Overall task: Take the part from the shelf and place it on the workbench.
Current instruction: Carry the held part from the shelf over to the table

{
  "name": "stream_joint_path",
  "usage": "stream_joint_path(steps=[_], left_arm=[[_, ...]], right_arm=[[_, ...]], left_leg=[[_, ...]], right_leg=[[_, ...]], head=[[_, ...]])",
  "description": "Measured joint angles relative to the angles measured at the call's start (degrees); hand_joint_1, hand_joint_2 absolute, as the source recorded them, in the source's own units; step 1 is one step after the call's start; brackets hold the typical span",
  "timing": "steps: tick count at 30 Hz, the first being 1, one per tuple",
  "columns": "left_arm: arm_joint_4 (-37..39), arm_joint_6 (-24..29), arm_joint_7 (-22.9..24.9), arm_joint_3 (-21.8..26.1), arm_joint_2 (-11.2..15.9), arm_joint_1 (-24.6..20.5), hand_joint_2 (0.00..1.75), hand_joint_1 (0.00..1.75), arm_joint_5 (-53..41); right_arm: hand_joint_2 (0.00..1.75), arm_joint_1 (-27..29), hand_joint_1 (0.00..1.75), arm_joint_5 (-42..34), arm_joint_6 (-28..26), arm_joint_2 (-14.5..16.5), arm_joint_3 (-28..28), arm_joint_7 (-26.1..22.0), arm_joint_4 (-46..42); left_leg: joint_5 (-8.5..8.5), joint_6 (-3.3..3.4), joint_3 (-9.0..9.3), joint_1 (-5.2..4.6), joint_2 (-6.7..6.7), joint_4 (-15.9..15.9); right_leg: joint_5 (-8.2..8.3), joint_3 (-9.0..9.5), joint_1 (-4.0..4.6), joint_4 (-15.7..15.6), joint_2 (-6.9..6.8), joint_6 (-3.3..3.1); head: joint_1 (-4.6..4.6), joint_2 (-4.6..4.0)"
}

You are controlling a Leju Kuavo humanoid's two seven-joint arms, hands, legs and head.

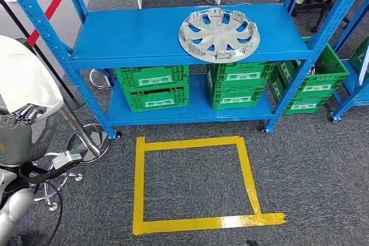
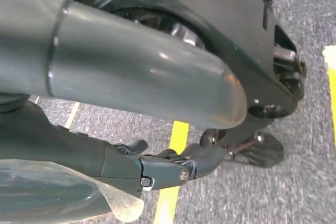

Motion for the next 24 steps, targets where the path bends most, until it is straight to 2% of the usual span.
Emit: stream_joint_path(steps=[1, 2, 4, 5, 6, 7, 8, 9, 10, 11, 12, 13, 14, 15, 16, 17, 19, 20, 21, 22, 23, 24], left_arm=[[0.01, 0.02, -0.06, 0.04, -0.05, -0.03, 1.75, 1.75, 0.02], [0.01, 0.04, -0.13, 0.09, -0.11, -0.05, 1.75, 1.75, 0.03], [0.01, 0.06, -0.22, 0.25, -0.23, -0.08, 1.75, 1.75, -0.01], [0.01, 0.05, -0.21, 0.33, -0.29, -0.06, 1.75, 1.75, -0.04], [0.01, 0.04, -0.18, 0.39, -0.36, -0.06, 1.75, 1.75, -0.09], [0.01, 0.03, -0.14, 0.45, -0.43, -0.05, 1.75, 1.75, -0.12], [0.01, 0.03, -0.10, 0.54, -0.51, -0.05, 1.75, 1.75, -0.15], [-0.01, 0.03, -0.07, 0.67, -0.56, -0.05, 1.75, 1.75, -0.18], [-0.05, 0.03, -0.05, 0.88, -0.60, -0.08, 1.75, 1.75, -0.19], [-0.10, 0.03, -0.05, 1.08, -0.64, -0.12, 1.75, 1.75, -0.19], [-0.14, -0.02, -0.05, 1.24, -0.68, -0.23, 1.75, 1.75, -0.20], [-0.16, -0.17, -0.05, 1.31, -0.76, -0.39, 1.75, 1.75, -0.24], [-0.16, -0.44, -0.06, 1.28, -0.87, -0.57, 1.75, 1.75, -0.35], [-0.14, -0.74, -0.07, 1.21, -0.97, -0.77, 1.75, 1.75, -0.48], [-0.13, -1.03, -0.09, 1.13, -1.06, -0.97, 1.75, 1.75, -0.60], [-0.12, -1.22, -0.12, 1.03, -1.16, -1.19, 1.75, 1.75, -0.68], [-0.11, -1.36, -0.16, 0.86, -1.37, -1.60, 1.75, 1.75, -0.71], [-0.09, -1.41, -0.15, 0.80, -1.50, -1.74, 1.75, 1.75, -0.72], [-0.08, -1.47, -0.14, 0.76, -1.62, -1.80, 1.75, 1.75, -0.76], [-0.05, -1.57, -0.11, 0.74, -1.71, -1.84, 1.75, 1.75, -0.86], [-0.04, -1.69, -0.10, 0.70, -1.76, -1.92, 1.75, 1.75, -0.98], [-0.03, -1.79, -0.08, 0.68, -1.79, -2.09, 1.75, 1.75, -1.09]], right_arm=[[0.00, -0.02, 0.00, -0.09, 0.30, 0.02, 0.08, -0.01, 0.18], [0.00, -0.07, 0.00, -0.18, 0.67, 0.07, 0.17, -0.01, 0.42], [0.00, -0.20, 0.00, -0.42, 1.40, 0.20, 0.32, 0.01, 0.95], [0.00, -0.28, 0.00, -0.56, 1.71, 0.26, 0.38, 0.02, 1.20], [0.00, -0.35, 0.00, -0.70, 1.93, 0.29, 0.40, 0.05, 1.45], [0.00, -0.41, 0.00, -0.82, 2.10, 0.31, 0.40, 0.08, 1.68], [0.00, -0.45, 0.00, -0.89, 2.20, 0.32, 0.40, 0.10, 1.91], [0.00, -0.53, 0.00, -0.93, 2.31, 0.39, 0.40, 0.11, 2.09], [0.00, -0.65, 0.00, -1.02, 2.49, 0.50, 0.40, 0.13, 2.24], [0.00, -0.81, 0.00, -1.13, 2.72, 0.64, 0.40, 0.14, 2.38], [0.00, -0.96, 0.00, -1.26, 2.97, 0.81, 0.40, 0.11, 2.55], [0.00, -1.05, 0.00, -1.38, 3.24, 0.98, 0.39, 0.08, 2.74], [0.00, -1.06, 0.00, -1.49, 3.45, 1.20, 0.41, 0.02, 2.96], [0.00, -1.07, 0.00, -1.58, 3.61, 1.39, 0.43, -0.08, 3.17], [0.00, -1.08, 0.00, -1.64, 3.73, 1.56, 0.46, -0.17, 3.35], [0.00, -1.10, 0.00, -1.70, 3.78, 1.68, 0.49, -0.26, 3.51], [0.00, -1.19, 0.00, -1.74, 3.83, 1.72, 0.49, -0.39, 3.77], [0.00, -1.21, 0.00, -1.74, 3.83, 1.73, 0.48, -0.43, 3.90], [0.00, -1.22, 0.00, -1.79, 3.84, 1.74, 0.48, -0.49, 4.01], [0.00, -1.22, 0.00, -1.91, 3.84, 1.76, 0.47, -0.62, 4.09], [0.00, -1.20, 0.00, -2.09, 3.84, 1.78, 0.47, -0.80, 4.13], [0.00, -1.16, 0.00, -2.35, 3.83, 1.80, 0.47, -1.03, 4.14]], left_leg=[[0.71, 0.43, -0.49, 0.15, 0.12, -0.25], [1.38, 0.78, -1.09, 0.33, 0.23, -0.43], [2.42, 1.10, -2.69, 0.33, 0.31, -0.11], [2.90, 1.03, -3.54, 0.35, 0.33, 0.14], [3.31, 0.93, -4.37, 0.40, 0.35, 0.44], [3.66, 0.75, -5.20, 0.49, 0.36, 0.81], [3.94, 0.51, -6.00, 0.63, 0.36, 1.28], [4.16, 0.25, -6.77, 0.73, 0.34, 1.83], [4.33, -0.04, -7.51, 0.75, 0.33, 2.49], [4.59, -0.37, -8.13, 0.70, 0.31, 3.07], [4.94, -0.68, -8.61, 0.62, 0.29, 3.47], [5.41, -1.02, -8.97, 0.57, 0.27, 3.69], [5.83, -1.34, -9.26, 0.58, 0.20, 3.74], [5.52, -1.63, -9.61, 0.64, 0.12, 3.97], [4.26, -1.91, -10.05, 0.71, 0.05, 4.87], [2.01, -2.16, -10.64, 0.77, -0.01, 6.81], [-3.66, -2.46, -12.02, 0.85, -0.02, 13.81], [-5.41, -2.45, -12.43, 0.85, -0.02, 17.41], [-5.85, -2.33, -12.28, 0.82, -0.03, 19.82], [-5.01, -2.05, -11.40, 0.75, -0.03, 20.38], [-3.37, -1.61, -9.70, 0.63, -0.05, 18.90], [-1.81, -0.97, -7.21, 0.38, -0.08, 15.73]], right_leg=[[-1.42, -0.58, 0.02, 0.94, 0.14, 0.24], [-3.86, -1.44, 0.00, 3.20, 0.28, 0.44], [-9.20, -3.52, -0.08, 10.71, 0.41, 0.83], [-10.59, -4.16, -0.13, 14.31, 0.40, 1.03], [-10.59, -4.11, -0.18, 16.38, 0.40, 1.23], [-9.42, -3.06, -0.28, 16.42, 0.39, 1.43], [-7.68, -0.98, -0.43, 14.28, 0.39, 1.63], [-6.48, 1.72, -0.66, 10.65, 0.42, 1.88], [-6.01, 4.56, -0.72, 6.60, 0.53, 2.03], [-6.25, 6.70, -0.78, 3.36, 0.66, 1.96], [-6.85, 7.87, -0.75, 1.39, 0.82, 1.81], [-7.07, 8.24, -0.62, 0.72, 0.94, 1.49], [-6.97, 7.88, -0.71, 0.72, 0.93, 1.14], [-6.64, 7.37, -0.76, 0.84, 0.86, 0.76], [-6.21, 6.80, -0.80, 0.95, 0.74, 0.20], [-5.73, 6.13, -0.82, 0.97, 0.60, -0.38], [-4.67, 4.75, -0.51, 1.07, 0.46, -1.36], [-4.09, 4.00, -0.29, 1.13, 0.42, -1.63], [-3.51, 3.23, -0.05, 1.21, 0.40, -1.80], [-2.96, 2.47, 0.21, 1.29, 0.41, -1.93], [-2.43, 1.77, 0.47, 1.36, 0.42, -2.00], [-1.90, 1.16, 0.69, 1.39, 0.44, -2.03]], head=[[0.12, -0.01], [0.30, -0.01], [0.59, -0.02], [0.63, -0.02], [0.62, -0.02], [0.63, -0.02], [0.63, -0.01], [0.68, -0.01], [0.77, -0.01], [0.84, -0.01], [0.92, -0.01], [0.94, 0.00], [0.96, -0.01], [0.92, 0.00], [0.80, 0.00], [0.65, 0.00], [0.38, 0.00], [0.34, 0.00], [0.33, 0.00], [0.30, -0.01], [0.29, 0.00], [0.30, 0.00]])
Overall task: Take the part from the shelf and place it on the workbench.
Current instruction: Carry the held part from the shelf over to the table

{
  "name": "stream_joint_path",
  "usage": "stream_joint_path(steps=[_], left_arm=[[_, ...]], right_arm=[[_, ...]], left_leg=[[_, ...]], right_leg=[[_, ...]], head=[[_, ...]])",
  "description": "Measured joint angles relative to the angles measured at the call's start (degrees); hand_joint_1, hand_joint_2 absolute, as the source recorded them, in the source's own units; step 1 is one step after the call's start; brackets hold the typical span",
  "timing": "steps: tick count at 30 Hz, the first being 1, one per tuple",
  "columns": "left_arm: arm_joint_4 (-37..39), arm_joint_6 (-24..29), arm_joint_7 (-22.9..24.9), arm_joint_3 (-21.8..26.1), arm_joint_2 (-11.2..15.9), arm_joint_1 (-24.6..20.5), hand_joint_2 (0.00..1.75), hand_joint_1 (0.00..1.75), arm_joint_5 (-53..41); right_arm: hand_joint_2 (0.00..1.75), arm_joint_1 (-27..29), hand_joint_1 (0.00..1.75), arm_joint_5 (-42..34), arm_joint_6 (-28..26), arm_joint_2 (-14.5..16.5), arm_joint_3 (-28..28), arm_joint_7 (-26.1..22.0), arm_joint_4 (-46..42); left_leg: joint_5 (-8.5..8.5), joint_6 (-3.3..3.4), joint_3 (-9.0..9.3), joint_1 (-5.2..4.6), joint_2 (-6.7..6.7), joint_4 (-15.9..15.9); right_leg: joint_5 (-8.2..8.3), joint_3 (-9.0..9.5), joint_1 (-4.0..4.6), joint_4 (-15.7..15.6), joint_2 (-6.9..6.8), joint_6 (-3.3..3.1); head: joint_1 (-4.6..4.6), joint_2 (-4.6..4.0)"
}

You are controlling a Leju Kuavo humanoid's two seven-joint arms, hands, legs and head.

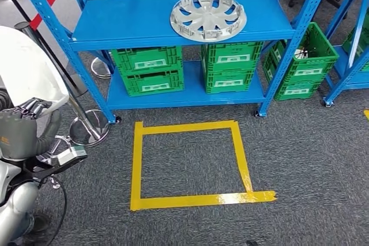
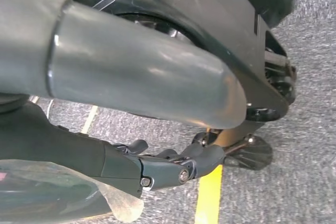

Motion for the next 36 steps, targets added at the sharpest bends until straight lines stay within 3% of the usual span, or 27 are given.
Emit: stream_joint_path(steps=[1, 3, 4, 6, 7, 8, 10, 11, 12, 14, 15, 16, 18, 19, 21, 22, 23, 24, 26, 27, 28, 29, 31, 33, 34, 36], left_arm=[[0.01, -0.04, 0.01, -0.02, 0.00, -0.30, 1.75, 1.75, -0.05], [0.01, 0.01, 0.02, -0.07, -0.03, -1.22, 1.75, 1.75, 0.08], [0.02, 0.07, 0.05, -0.12, -0.06, -1.70, 1.75, 1.75, 0.20], [0.06, 0.14, 0.22, -0.39, -0.16, -2.41, 1.75, 1.75, 0.36], [0.11, 0.18, 0.36, -0.60, -0.22, -2.70, 1.75, 1.75, 0.39], [0.16, 0.18, 0.50, -0.83, -0.33, -2.97, 1.75, 1.75, 0.40], [0.29, 0.17, 0.68, -1.22, -0.59, -3.38, 1.75, 1.75, 0.44], [0.37, 0.13, 0.72, -1.38, -0.73, -3.52, 1.75, 1.75, 0.49], [0.51, 0.10, 0.73, -1.56, -0.84, -3.61, 1.75, 1.75, 0.57], [0.84, 0.06, 0.73, -1.95, -1.02, -3.74, 1.75, 1.75, 0.85], [1.00, 0.07, 0.73, -2.13, -1.08, -3.77, 1.75, 1.75, 0.97], [1.10, 0.09, 0.72, -2.26, -1.12, -3.81, 1.75, 1.75, 1.05], [1.20, 0.16, 0.71, -2.38, -1.12, -3.98, 1.75, 1.75, 1.08], [1.23, 0.20, 0.71, -2.42, -1.11, -4.09, 1.75, 1.75, 1.09], [1.33, 0.24, 0.68, -2.56, -1.10, -4.23, 1.75, 1.75, 1.16], [1.42, 0.22, 0.62, -2.65, -1.10, -4.25, 1.75, 1.75, 1.27], [1.50, 0.15, 0.55, -2.73, -1.11, -4.29, 1.75, 1.75, 1.40], [1.60, 0.06, 0.49, -2.81, -1.15, -4.37, 1.75, 1.75, 1.55], [1.80, -0.12, 0.45, -2.98, -1.28, -4.67, 1.75, 1.75, 1.73], [1.92, -0.16, 0.45, -3.11, -1.38, -4.81, 1.75, 1.75, 1.77], [2.07, -0.17, 0.45, -3.29, -1.50, -4.94, 1.75, 1.75, 1.80], [2.21, -0.17, 0.45, -3.52, -1.62, -5.06, 1.75, 1.75, 1.85], [2.45, -0.12, 0.35, -3.92, -1.84, -5.35, 1.75, 1.75, 2.08], [2.64, -0.02, 0.12, -4.14, -2.01, -5.74, 1.75, 1.75, 2.35], [2.74, 0.02, -0.01, -4.22, -2.09, -5.95, 1.75, 1.75, 2.44], [2.96, 0.04, -0.13, -4.44, -2.22, -6.26, 1.75, 1.75, 2.56]], right_arm=[[0.00, 0.07, 0.00, -0.29, -0.08, 0.06, -0.01, -0.28, -0.02], [0.00, 0.31, 0.00, -0.95, -1.01, 0.07, -0.06, -0.81, -0.25], [0.00, 0.52, 0.00, -1.30, -1.93, -0.04, -0.09, -0.99, -0.72], [0.00, 1.24, 0.00, -2.25, -4.32, -0.82, -0.14, -1.30, -2.58], [0.00, 1.73, 0.00, -2.83, -5.48, -1.36, -0.15, -1.48, -3.92], [0.00, 2.24, 0.00, -3.41, -6.50, -1.91, -0.17, -1.70, -5.33], [0.00, 2.99, 0.00, -4.40, -8.10, -3.00, -0.23, -2.05, -8.02], [0.00, 3.23, 0.00, -4.77, -8.67, -3.48, -0.26, -2.19, -9.13], [0.00, 3.41, 0.00, -5.10, -9.16, -4.00, -0.29, -2.32, -10.04], [0.00, 3.68, 0.00, -5.52, -9.74, -4.81, -0.33, -2.51, -11.44], [0.00, 3.81, 0.00, -5.63, -9.88, -5.20, -0.34, -2.56, -12.00], [0.00, 3.89, 0.00, -5.69, -9.98, -5.47, -0.35, -2.58, -12.57], [0.00, 3.96, 0.00, -5.72, -10.05, -5.93, -0.37, -2.65, -13.50], [0.00, 3.97, 0.00, -5.72, -10.06, -6.05, -0.39, -2.69, -13.88], [0.00, 4.05, 0.00, -5.79, -10.03, -6.21, -0.44, -2.75, -14.37], [0.00, 4.11, 0.00, -5.89, -10.01, -6.24, -0.46, -2.80, -14.55], [0.00, 4.16, 0.00, -6.02, -9.99, -6.26, -0.45, -2.83, -14.69], [0.00, 4.20, 0.00, -6.17, -10.01, -6.26, -0.45, -2.87, -14.82], [0.00, 4.17, 0.00, -6.46, -10.15, -6.29, -0.44, -2.96, -14.97], [0.00, 4.14, 0.00, -6.58, -10.23, -6.31, -0.44, -3.01, -14.99], [0.00, 4.11, 0.00, -6.72, -10.31, -6.32, -0.44, -3.05, -15.01], [0.00, 4.10, 0.00, -6.88, -10.39, -6.33, -0.44, -3.13, -15.06], [0.00, 4.09, 0.00, -7.22, -10.50, -6.38, -0.43, -3.38, -15.31], [0.00, 4.14, 0.00, -7.52, -10.57, -6.47, -0.39, -3.74, -15.76], [0.00, 4.15, 0.00, -7.63, -10.63, -6.55, -0.34, -3.87, -15.99], [0.00, 4.18, 0.00, -7.70, -10.84, -6.82, -0.22, -4.05, -16.38]], left_leg=[[0.61, 0.83, 2.95, -0.34, -0.01, -4.27], [0.01, 1.81, 7.62, -0.94, -0.07, -11.85], [-0.41, 1.96, 8.53, -1.19, -0.09, -13.79], [0.74, 1.94, 8.00, -1.26, 0.04, -15.02], [1.70, 2.12, 7.38, -1.11, 0.17, -15.44], [2.69, 2.29, 6.59, -0.90, 0.31, -15.84], [4.40, 2.53, 4.62, -0.68, 0.45, -15.90], [5.16, 2.52, 3.52, -0.67, 0.53, -15.70], [5.91, 2.47, 2.39, -0.66, 0.61, -15.47], [7.33, 2.18, 0.00, -0.51, 0.75, -14.86], [7.98, 1.95, -1.16, -0.39, 0.77, -14.43], [8.56, 1.65, -2.23, -0.35, 0.76, -13.91], [9.64, 1.06, -3.64, -0.37, 0.70, -12.88], [10.24, 0.80, -3.98, -0.41, 0.69, -12.68], [11.23, 0.20, -4.31, -0.28, 0.66, -12.75], [10.52, -0.16, -4.57, -0.15, 0.61, -12.49], [8.56, -0.53, -4.98, -0.03, 0.55, -11.28], [5.54, -0.86, -5.53, 0.08, 0.49, -8.99], [-0.70, -1.31, -6.61, 0.22, 0.43, -1.61], [-1.98, -1.39, -6.78, 0.25, 0.41, 1.90], [-1.70, -1.38, -6.38, 0.27, 0.38, 4.15], [-0.23, -1.27, -5.26, 0.27, 0.35, 4.55], [2.72, -0.70, -0.45, 0.20, 0.30, -0.36], [1.62, 0.04, 5.92, -0.02, 0.30, -9.41], [0.45, 0.33, 7.99, -0.18, 0.30, -12.75], [-0.02, 0.76, 8.79, -0.32, 0.33, -15.23]], right_leg=[[0.51, -0.49, 0.23, 0.03, 0.02, 0.05], [1.69, -1.18, 0.27, -0.04, -0.02, 0.43], [2.35, -1.44, 0.16, -0.18, -0.08, 0.71], [3.36, -1.93, -0.03, -0.67, -0.07, 1.33], [2.43, -2.41, 0.00, -0.33, 0.00, 1.60], [0.37, -3.14, 0.04, 0.89, 0.08, 1.89], [-5.93, -4.83, -0.11, 6.82, 0.14, 2.40], [-8.03, -5.40, -0.22, 10.58, 0.12, 2.66], [-8.61, -5.49, -0.31, 13.82, 0.12, 2.91], [-5.58, -3.70, -0.50, 15.86, 0.10, 3.36], [-3.73, -1.39, -0.66, 14.02, 0.12, 3.58], [-3.22, 2.04, -0.84, 10.26, 0.15, 3.78], [-5.43, 8.57, -0.96, 1.37, 0.34, 3.52], [-6.74, 10.24, -0.88, -1.43, 0.42, 3.13], [-6.79, 9.82, -0.72, -2.35, 0.29, 1.92], [-6.22, 9.25, -0.72, -2.24, 0.14, 1.36], [-5.52, 8.54, -0.74, -2.17, -0.04, 0.78], [-4.75, 7.72, -0.77, -2.15, -0.20, 0.34], [-3.03, 5.94, -0.67, -1.98, -0.29, -0.04], [-2.16, 4.86, -0.63, -1.83, -0.31, -0.06], [-1.35, 3.68, -0.59, -1.65, -0.32, -0.06], [-0.64, 2.43, -0.57, -1.44, -0.32, 0.00], [0.58, 0.38, -0.51, -1.11, -0.32, 0.25], [1.69, -0.70, -0.33, -0.88, -0.29, 0.73], [2.26, -0.96, -0.32, -0.91, -0.29, 1.03], [3.28, -1.27, -0.41, -1.18, -0.30, 1.72]], head=[[0.03, 0.00], [0.08, 0.01], [0.08, 0.01], [-0.04, 0.00], [-0.03, 0.00], [0.03, 0.00], [0.29, -0.01], [0.37, 0.00], [0.42, -0.01], [0.42, 0.00], [0.43, 0.00], [0.49, 0.00], [0.63, 0.01], [0.70, 0.00], [0.69, -0.01], [0.67, -0.01], [0.62, -0.01], [0.57, -0.01], [0.48, -0.02], [0.47, -0.02], [0.46, -0.02], [0.46, -0.02], [0.46, -0.01], [0.49, -0.01], [0.49, 0.00], [0.52, -0.01]])
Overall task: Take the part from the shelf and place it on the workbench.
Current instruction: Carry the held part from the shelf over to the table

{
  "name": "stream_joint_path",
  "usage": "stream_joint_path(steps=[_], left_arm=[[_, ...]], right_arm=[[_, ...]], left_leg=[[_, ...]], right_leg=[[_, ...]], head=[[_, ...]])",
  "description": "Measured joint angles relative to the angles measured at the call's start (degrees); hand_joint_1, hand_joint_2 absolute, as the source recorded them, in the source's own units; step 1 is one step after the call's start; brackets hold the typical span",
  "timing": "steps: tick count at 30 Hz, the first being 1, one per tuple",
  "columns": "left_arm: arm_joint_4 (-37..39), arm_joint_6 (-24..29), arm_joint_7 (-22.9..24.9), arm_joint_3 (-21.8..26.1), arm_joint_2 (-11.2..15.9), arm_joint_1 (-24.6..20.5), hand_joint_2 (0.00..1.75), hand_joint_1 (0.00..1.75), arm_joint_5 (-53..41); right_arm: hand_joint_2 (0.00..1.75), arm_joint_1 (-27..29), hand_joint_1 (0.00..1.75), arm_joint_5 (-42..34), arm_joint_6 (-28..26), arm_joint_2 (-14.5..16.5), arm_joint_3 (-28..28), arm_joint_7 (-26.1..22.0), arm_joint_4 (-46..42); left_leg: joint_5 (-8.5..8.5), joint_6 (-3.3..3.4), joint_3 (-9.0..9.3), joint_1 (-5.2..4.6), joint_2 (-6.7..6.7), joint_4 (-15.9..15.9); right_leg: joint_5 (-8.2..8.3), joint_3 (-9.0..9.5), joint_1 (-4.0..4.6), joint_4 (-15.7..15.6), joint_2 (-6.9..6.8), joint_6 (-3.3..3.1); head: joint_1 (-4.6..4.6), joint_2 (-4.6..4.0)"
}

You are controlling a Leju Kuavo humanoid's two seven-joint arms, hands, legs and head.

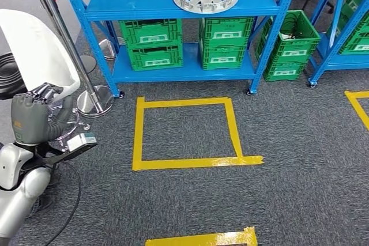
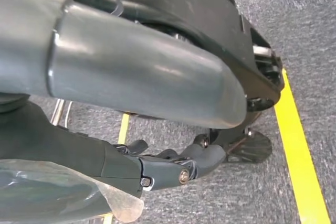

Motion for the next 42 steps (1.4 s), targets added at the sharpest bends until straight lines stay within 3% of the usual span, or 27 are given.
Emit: stream_joint_path(steps=[2, 3, 5, 6, 7, 8, 9, 11, 13, 15, 17, 19, 21, 22, 23, 24, 26, 28, 32, 36, 42], left_arm=[[0.25, 0.01, -0.02, -0.27, -0.20, -0.20, 1.75, 1.75, 0.07], [0.38, 0.02, -0.02, -0.40, -0.34, -0.30, 1.75, 1.75, 0.09], [0.68, 0.08, -0.04, -0.61, -0.54, -0.43, 1.75, 1.75, 0.15], [0.86, 0.10, -0.06, -0.70, -0.62, -0.43, 1.75, 1.75, 0.17], [1.04, 0.12, -0.07, -0.78, -0.69, -0.43, 1.75, 1.75, 0.16], [1.22, 0.15, -0.08, -0.86, -0.77, -0.43, 1.75, 1.75, 0.14], [1.38, 0.21, -0.10, -0.95, -0.83, -0.44, 1.75, 1.75, 0.11], [1.61, 0.42, -0.16, -1.08, -0.92, -0.59, 1.75, 1.75, 0.14], [1.80, 0.53, -0.21, -1.22, -1.04, -0.93, 1.75, 1.75, 0.20], [1.95, 0.49, -0.21, -1.44, -1.14, -1.15, 1.75, 1.75, 0.15], [2.05, 0.45, -0.21, -1.62, -1.16, -1.19, 1.75, 1.75, 0.03], [2.11, 0.45, -0.19, -1.65, -1.12, -1.16, 1.75, 1.75, -0.12], [2.21, 0.45, -0.17, -1.67, -1.09, -0.95, 1.75, 1.75, -0.24], [2.28, 0.46, -0.17, -1.67, -1.09, -0.81, 1.75, 1.75, -0.26], [2.34, 0.49, -0.18, -1.67, -1.07, -0.68, 1.75, 1.75, -0.32], [2.39, 0.55, -0.23, -1.64, -1.00, -0.56, 1.75, 1.75, -0.39], [2.45, 0.82, -0.75, -1.31, -0.72, -0.26, 1.75, 1.75, -0.65], [2.64, 1.24, -1.76, -0.74, -0.43, 0.11, 1.75, 1.75, -0.76], [3.47, 1.72, -2.97, -0.01, -0.38, 0.65, 1.75, 1.75, -0.60], [4.17, 1.80, -3.35, 0.45, -0.54, 0.71, 1.75, 1.75, -0.87], [5.06, 1.78, -3.46, 0.60, -0.94, 0.46, 1.75, 1.75, -0.97]], right_arm=[[0.00, 0.04, 0.00, -0.13, -0.20, -0.26, 0.10, -0.06, -0.36], [0.00, 0.09, 0.00, -0.26, -0.25, -0.37, 0.16, -0.11, -0.51], [0.00, 0.14, 0.00, -0.55, -0.28, -0.48, 0.29, -0.27, -0.66], [0.00, 0.15, 0.00, -0.72, -0.29, -0.55, 0.33, -0.35, -0.67], [0.00, 0.17, 0.00, -0.85, -0.31, -0.63, 0.38, -0.43, -0.68], [0.00, 0.19, 0.00, -0.97, -0.32, -0.71, 0.42, -0.49, -0.68], [0.00, 0.20, 0.00, -1.09, -0.32, -0.80, 0.46, -0.56, -0.69], [0.00, 0.11, 0.00, -1.32, -0.27, -0.92, 0.56, -0.75, -0.69], [0.00, -0.05, 0.00, -1.57, -0.25, -0.96, 0.72, -0.92, -0.69], [0.00, -0.10, 0.00, -1.76, -0.27, -0.98, 1.02, -1.01, -0.70], [0.00, -0.13, 0.00, -1.84, -0.27, -0.99, 1.33, -1.05, -0.72], [0.00, -0.27, 0.00, -1.79, -0.23, -0.98, 1.48, -1.07, -0.74], [0.00, -0.38, 0.00, -1.72, -0.17, -0.98, 1.52, -1.07, -0.74], [0.00, -0.40, 0.00, -1.68, -0.08, -0.98, 1.55, -1.06, -0.73], [0.00, -0.44, 0.00, -1.65, 0.18, -0.96, 1.62, -1.01, -0.71], [0.00, -0.54, 0.00, -1.59, 0.64, -0.89, 1.76, -0.92, -0.64], [0.00, -1.02, 0.00, -1.24, 2.31, -0.39, 2.35, -0.61, 0.22], [0.00, -1.77, 0.00, -0.72, 4.28, 0.55, 3.00, -0.34, 2.09], [0.00, -2.91, 0.00, -0.26, 6.91, 2.61, 3.85, -0.24, 6.16], [0.00, -3.39, 0.00, -0.06, 7.74, 3.65, 4.21, -0.46, 9.08], [0.00, -3.70, 0.00, 0.04, 7.76, 4.71, 4.32, -0.52, 11.12]], left_leg=[[1.21, 0.74, -0.85, 0.08, 0.17, -0.32], [1.89, 1.10, -1.45, 0.17, 0.26, -0.46], [2.94, 1.51, -2.78, 0.04, 0.32, -0.33], [3.40, 1.50, -3.45, -0.03, 0.32, -0.23], [3.79, 1.46, -4.03, -0.08, 0.33, -0.13], [4.08, 1.37, -4.51, -0.10, 0.33, 0.02], [4.28, 1.27, -4.87, -0.09, 0.32, 0.20], [4.41, 1.00, -5.43, -0.21, 0.34, 0.91], [4.55, 0.55, -6.09, -0.42, 0.35, 1.69], [4.81, 0.00, -6.56, -0.46, 0.32, 2.03], [3.81, -0.59, -7.13, -0.38, 0.17, 3.29], [0.29, -1.27, -9.32, -0.12, -0.03, 8.63], [-3.47, -1.79, -12.34, 0.22, -0.09, 16.25], [-4.10, -1.93, -13.05, 0.35, -0.09, 18.39], [-3.56, -1.99, -12.75, 0.47, -0.09, 18.35], [-2.00, -1.97, -11.35, 0.58, -0.09, 16.00], [1.69, -1.75, -7.03, 0.65, -0.08, 7.85], [3.06, -1.36, -4.71, 0.48, -0.11, 2.65], [3.54, -0.20, -5.11, 0.31, -0.25, 1.65], [3.77, -0.03, -5.53, -0.07, -0.46, 1.69], [4.07, 0.42, -5.88, -0.29, -0.42, 1.84]], right_leg=[[-1.00, -1.03, -0.17, 1.05, 0.13, 0.55], [-2.84, -2.13, -0.20, 3.39, 0.22, 0.75], [-7.67, -4.91, -0.24, 11.04, 0.32, 1.04], [-9.35, -5.93, -0.24, 14.54, 0.31, 1.18], [-10.00, -5.93, -0.25, 16.22, 0.31, 1.26], [-9.62, -4.71, -0.25, 15.52, 0.30, 1.29], [-8.43, -2.35, -0.26, 12.57, 0.29, 1.25], [-6.30, 3.40, -0.25, 4.16, 0.31, 0.98], [-5.84, 5.95, -0.18, -0.02, 0.36, 0.48], [-5.67, 5.74, -0.16, -0.06, 0.36, -0.11], [-5.22, 5.53, -0.36, -0.19, 0.26, -0.83], [-4.78, 5.11, -0.51, -0.31, 0.18, -1.47], [-4.44, 4.51, -0.49, -0.27, 0.18, -1.70], [-4.28, 4.26, -0.48, -0.23, 0.18, -1.71], [-4.15, 4.07, -0.48, -0.18, 0.18, -1.65], [-4.05, 3.96, -0.48, -0.12, 0.18, -1.58], [-3.88, 3.80, -0.40, 0.03, 0.21, -1.31], [-3.57, 3.38, -0.26, 0.18, 0.27, -0.77], [-3.44, 2.54, -0.29, 0.23, 0.19, 0.43], [-2.82, 2.77, -0.36, -0.36, 0.21, -1.84], [-2.10, 2.80, -0.62, -0.76, 0.21, -0.36]], head=[[0.03, 0.00], [0.14, -0.01], [0.32, -0.01], [0.35, -0.01], [0.34, 0.00], [0.36, -0.01], [0.36, -0.01], [0.37, -0.01], [0.30, 0.00], [0.25, 0.01], [0.18, 0.00], [-0.01, -0.01], [-0.10, -0.01], [-0.09, -0.01], [-0.09, -0.01], [-0.10, -0.01], [-0.08, -0.01], [-0.04, 0.00], [0.03, -0.01], [0.33, -0.01], [0.34, -0.01]])
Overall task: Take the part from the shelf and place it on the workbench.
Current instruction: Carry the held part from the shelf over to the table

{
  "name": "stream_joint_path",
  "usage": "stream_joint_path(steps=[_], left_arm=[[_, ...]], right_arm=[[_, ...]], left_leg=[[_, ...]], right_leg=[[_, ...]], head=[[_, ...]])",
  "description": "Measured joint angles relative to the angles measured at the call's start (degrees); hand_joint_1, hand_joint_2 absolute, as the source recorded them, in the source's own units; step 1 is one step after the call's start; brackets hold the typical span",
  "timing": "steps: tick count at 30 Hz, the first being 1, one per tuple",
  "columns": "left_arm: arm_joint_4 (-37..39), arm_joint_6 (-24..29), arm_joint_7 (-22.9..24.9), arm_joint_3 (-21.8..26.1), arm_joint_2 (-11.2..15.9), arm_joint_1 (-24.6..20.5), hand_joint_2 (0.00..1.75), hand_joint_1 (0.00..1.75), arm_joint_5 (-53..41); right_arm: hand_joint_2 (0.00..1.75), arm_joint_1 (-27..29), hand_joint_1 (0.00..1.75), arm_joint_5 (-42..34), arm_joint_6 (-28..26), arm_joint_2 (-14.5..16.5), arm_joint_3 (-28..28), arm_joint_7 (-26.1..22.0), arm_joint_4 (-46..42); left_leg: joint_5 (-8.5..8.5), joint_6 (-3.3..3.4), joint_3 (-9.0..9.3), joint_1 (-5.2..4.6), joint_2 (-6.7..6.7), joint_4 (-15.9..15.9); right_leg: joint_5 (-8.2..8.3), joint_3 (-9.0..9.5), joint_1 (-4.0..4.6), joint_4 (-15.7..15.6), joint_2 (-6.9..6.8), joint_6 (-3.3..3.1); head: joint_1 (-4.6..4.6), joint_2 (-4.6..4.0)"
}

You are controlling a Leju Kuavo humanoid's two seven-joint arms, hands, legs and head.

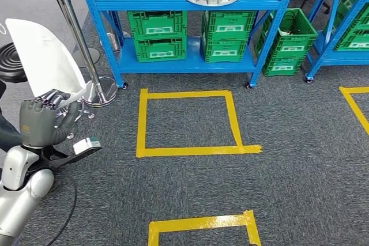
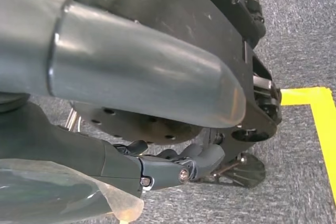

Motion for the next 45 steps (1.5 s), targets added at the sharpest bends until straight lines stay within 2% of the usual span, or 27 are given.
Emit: stream_joint_path(steps=[3, 6, 7, 9, 11, 12, 13, 15, 16, 17, 19, 21, 23, 25, 26, 28, 30, 32, 33, 34, 36, 37, 39, 40, 42, 43, 45], left_arm=[[0.41, -0.02, -0.04, 0.07, -0.08, -0.15, 1.75, 1.75, -0.07], [0.91, -0.03, -0.46, 0.25, 0.00, -0.51, 1.75, 1.75, -0.20], [1.11, -0.03, -0.64, 0.30, 0.00, -0.74, 1.75, 1.75, -0.26], [1.67, -0.02, -0.87, 0.33, -0.16, -1.23, 1.75, 1.75, -0.34], [2.42, 0.01, -0.96, 0.32, -0.38, -1.42, 1.75, 1.75, -0.34], [2.85, 0.03, -1.03, 0.31, -0.48, -1.37, 1.75, 1.75, -0.34], [3.29, 0.05, -1.14, 0.30, -0.58, -1.35, 1.75, 1.75, -0.37], [4.00, 0.08, -1.42, 0.27, -0.81, -1.43, 1.75, 1.75, -0.42], [4.26, 0.09, -1.57, 0.26, -0.93, -1.57, 1.75, 1.75, -0.44], [4.48, 0.10, -1.68, 0.25, -1.09, -1.75, 1.75, 1.75, -0.44], [4.85, 0.10, -1.80, 0.21, -1.42, -2.11, 1.75, 1.75, -0.45], [5.15, 0.08, -1.80, 0.19, -1.66, -2.31, 1.75, 1.75, -0.49], [5.41, 0.04, -1.80, 0.17, -1.84, -2.67, 1.75, 1.75, -0.52], [5.66, -0.01, -1.80, 0.12, -2.10, -3.14, 1.75, 1.75, -0.52], [5.81, -0.01, -1.80, 0.08, -2.23, -3.25, 1.75, 1.75, -0.53], [6.10, 0.03, -1.79, 0.05, -2.36, -3.16, 1.75, 1.75, -0.56], [6.27, 0.08, -1.78, 0.11, -2.33, -3.06, 1.75, 1.75, -0.57], [6.31, 0.10, -1.78, 0.23, -2.26, -3.13, 1.75, 1.75, -0.59], [6.31, 0.11, -1.78, 0.27, -2.24, -3.20, 1.75, 1.75, -0.60], [6.31, 0.12, -1.78, 0.29, -2.19, -3.22, 1.75, 1.75, -0.62], [6.31, 0.13, -1.76, 0.36, -1.96, -3.12, 1.75, 1.75, -0.66], [6.31, 0.14, -1.74, 0.41, -1.82, -3.06, 1.75, 1.75, -0.67], [6.31, 0.15, -1.68, 0.49, -1.70, -3.07, 1.75, 1.75, -0.68], [6.31, 0.15, -1.63, 0.50, -1.74, -3.07, 1.75, 1.75, -0.68], [6.32, 0.14, -1.58, 0.50, -1.80, -2.85, 1.75, 1.75, -0.68], [6.32, 0.13, -1.56, 0.49, -1.85, -2.71, 1.75, 1.75, -0.69], [6.33, 0.13, -1.58, 0.46, -1.91, -2.56, 1.75, 1.75, -0.72]], right_arm=[[0.00, -0.23, 0.00, 0.04, 0.07, 0.43, 0.02, 0.00, 0.60], [0.00, -0.55, 0.00, 0.11, 0.80, 1.14, 0.02, 0.13, 1.43], [0.00, -0.69, 0.00, 0.16, 1.21, 1.38, 0.02, 0.20, 1.89], [0.00, -0.94, 0.00, 0.27, 1.91, 1.78, 0.02, 0.37, 3.00], [0.00, -1.10, 0.00, 0.32, 2.33, 2.16, 0.02, 0.48, 4.01], [0.00, -1.15, 0.00, 0.31, 2.45, 2.35, 0.02, 0.50, 4.47], [0.00, -1.19, 0.00, 0.30, 2.60, 2.54, 0.02, 0.52, 4.93], [0.00, -1.27, 0.00, 0.22, 2.90, 2.82, 0.02, 0.56, 5.77], [0.00, -1.31, 0.00, 0.18, 3.12, 3.05, 0.02, 0.57, 6.17], [0.00, -1.36, 0.00, 0.12, 3.42, 3.32, 0.01, 0.56, 6.58], [0.00, -1.55, 0.00, 0.04, 4.08, 3.96, -0.02, 0.58, 7.55], [0.00, -1.71, 0.00, 0.00, 4.47, 4.46, -0.04, 0.60, 8.48], [0.00, -1.85, 0.00, 0.03, 4.77, 5.02, -0.05, 0.61, 9.28], [0.00, -1.98, 0.00, 0.09, 5.38, 5.63, -0.05, 0.62, 10.21], [0.00, -2.01, 0.00, 0.14, 5.80, 5.91, -0.05, 0.62, 10.76], [0.00, -2.00, 0.00, 0.30, 6.57, 6.25, -0.04, 0.58, 11.81], [0.00, -1.99, 0.00, 0.54, 7.17, 6.39, -0.04, 0.48, 12.48], [0.00, -2.00, 0.00, 0.88, 7.36, 6.41, -0.05, 0.37, 12.68], [0.00, -2.00, 0.00, 1.06, 7.36, 6.41, -0.05, 0.33, 12.70], [0.00, -2.00, 0.00, 1.20, 7.35, 6.41, -0.05, 0.29, 12.73], [0.00, -2.02, 0.00, 1.33, 7.33, 6.41, -0.07, 0.27, 12.78], [0.00, -2.05, 0.00, 1.36, 7.32, 6.41, -0.08, 0.26, 12.80], [0.00, -2.07, 0.00, 1.40, 7.32, 6.40, -0.10, 0.19, 12.83], [0.00, -2.00, 0.00, 1.42, 7.29, 6.39, -0.11, 0.15, 12.85], [0.00, -1.79, 0.00, 1.42, 7.20, 6.39, -0.11, 0.11, 12.87], [0.00, -1.72, 0.00, 1.42, 7.16, 6.39, -0.12, 0.11, 12.88], [0.00, -1.68, 0.00, 1.43, 7.14, 6.39, -0.12, 0.13, 12.88]], left_leg=[[0.03, 0.14, -0.12, -0.16, 0.00, 0.20], [0.75, 1.01, -0.14, -0.20, -0.07, -0.49], [1.26, 1.36, 0.01, -0.02, -0.16, -1.23], [2.07, 1.70, 0.04, 0.30, -0.50, -2.16], [2.29, 1.67, -0.36, 0.35, -1.05, -2.14], [2.35, 1.55, -0.51, 0.39, -1.41, -2.05], [2.39, 1.35, -0.62, 0.49, -1.86, -1.93], [2.26, 0.63, -0.88, 0.89, -2.99, -1.34], [2.07, 0.10, -1.19, 1.03, -3.58, -0.82], [1.91, -0.41, -1.62, 1.13, -4.10, -0.15], [2.01, -1.35, -2.49, 1.27, -5.14, 0.64], [2.25, -2.00, -2.94, 1.51, -5.83, 0.80], [0.79, -2.50, -4.03, 1.48, -4.10, 3.03], [-2.82, -2.89, -6.94, 1.42, -1.46, 9.79], [-4.55, -3.00, -8.61, 1.44, -0.89, 13.77], [-5.42, -2.91, -9.90, 1.43, -0.61, 17.43], [-2.43, -2.32, -6.92, 1.23, 0.04, 12.35], [0.09, -1.41, -2.73, 0.48, 2.59, 4.43], [0.50, -1.03, -1.63, 0.10, 3.60, 2.08], [0.36, -0.77, -1.35, -0.21, 4.02, 1.14], [0.66, -0.27, -1.58, -0.22, 2.74, 0.71], [0.94, 0.03, -1.52, -0.07, 2.03, 0.36], [1.56, 0.64, -1.35, 0.33, 0.78, -0.29], [1.68, 0.80, -1.44, 0.34, 0.17, -0.32], [1.80, 0.97, -1.61, 0.24, -1.33, -0.29], [1.83, 0.99, -1.64, 0.16, -2.18, -0.26], [1.84, 0.95, -1.63, 0.07, -3.91, -0.10]], right_leg=[[0.20, 0.01, -0.20, -0.18, -0.03, 0.72], [0.56, 0.00, -0.40, -0.75, -0.18, 1.96], [-0.11, -0.41, -0.31, -0.18, -0.15, 2.09], [-3.35, -2.73, -0.23, 4.61, 0.04, 2.05], [-7.13, -6.03, -0.24, 12.55, 0.11, 2.08], [-7.91, -6.97, -0.30, 15.10, 0.11, 2.14], [-7.61, -6.82, -0.39, 15.45, 0.12, 2.24], [-4.58, -3.20, -0.81, 9.54, 0.75, 2.55], [-3.62, -0.96, -1.05, 5.75, 2.04, 2.76], [-3.11, 0.74, -1.23, 2.97, 3.10, 2.70], [-3.56, 1.76, -1.14, 1.61, 4.22, 2.13], [-3.32, 1.64, -0.98, 1.93, 2.95, 1.25], [-3.18, 1.60, -0.94, 1.91, 1.65, 0.41], [-3.15, 1.45, -0.69, 1.88, 0.18, -0.24], [-3.14, 1.35, -0.53, 1.88, -0.60, -0.38], [-3.12, 1.21, -0.29, 1.89, -2.13, -0.49], [-3.13, 1.26, -0.06, 1.89, -3.59, -0.52], [-3.18, 1.37, 0.23, 1.88, -4.97, -0.49], [-3.19, 1.37, 0.35, 1.87, -5.63, -0.37], [-3.21, 1.36, 0.44, 1.85, -6.32, -0.18], [-3.29, 1.45, 0.45, 1.68, -7.49, 0.42], [-3.73, 1.37, 0.39, 1.95, -6.92, 0.74], [-6.05, -0.17, 0.28, 5.38, -3.60, 1.15], [-7.84, -1.74, 0.26, 8.88, -1.66, 1.20], [-10.48, -5.24, 0.35, 16.11, -0.13, 1.19], [-10.41, -6.10, 0.40, 17.60, 0.05, 1.15], [-7.02, -4.67, 0.42, 13.76, 0.64, 0.87]], head=[[-0.01, 0.00], [-0.04, 0.01], [-0.03, 0.01], [0.09, 0.00], [0.13, 0.00], [0.11, 0.00], [0.10, 0.00], [0.12, 0.00], [0.18, 0.00], [0.22, 0.01], [0.27, 0.01], [0.23, 0.02], [-0.06, 0.02], [-0.44, 0.01], [-0.57, 0.01], [-0.62, 0.00], [-0.63, 0.01], [-0.63, 0.01], [-0.61, 0.01], [-0.63, 0.01], [-0.63, 0.02], [-0.58, 0.01], [-0.34, 0.02], [-0.22, 0.01], [-0.12, 0.01], [-0.13, 0.01], [-0.12, 0.01]])
